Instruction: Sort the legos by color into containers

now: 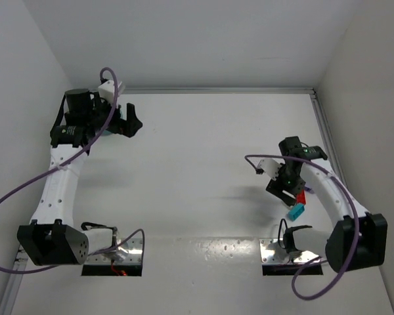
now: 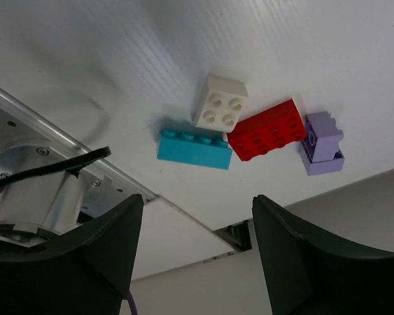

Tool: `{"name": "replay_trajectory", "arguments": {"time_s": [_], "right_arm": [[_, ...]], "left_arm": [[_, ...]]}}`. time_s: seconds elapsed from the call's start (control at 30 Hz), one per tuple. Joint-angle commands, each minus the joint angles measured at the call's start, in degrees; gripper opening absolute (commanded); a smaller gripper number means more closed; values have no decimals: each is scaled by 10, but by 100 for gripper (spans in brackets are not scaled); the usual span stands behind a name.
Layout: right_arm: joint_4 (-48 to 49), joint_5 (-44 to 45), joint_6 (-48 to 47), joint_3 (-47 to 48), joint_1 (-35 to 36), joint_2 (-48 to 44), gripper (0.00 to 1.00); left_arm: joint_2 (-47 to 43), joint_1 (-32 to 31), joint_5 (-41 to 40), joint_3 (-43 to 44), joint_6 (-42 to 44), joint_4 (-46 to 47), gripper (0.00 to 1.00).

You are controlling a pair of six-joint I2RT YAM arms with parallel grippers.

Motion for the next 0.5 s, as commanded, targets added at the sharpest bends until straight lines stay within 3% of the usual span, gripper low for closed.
{"name": "replay_trajectory", "arguments": {"time_s": [0.0,0.3,0.47], "right_arm": [[-34,16,-8,54,-27,36,68],[-28,55,24,119,-122,152,62],[-61,50,61,132,-148,209,55]], "left_arm": [[-18,-7,-11,12,18,14,100],[2,-2,-5,-57,46,73,100],[32,9,17,-45,44,84,100]]}}
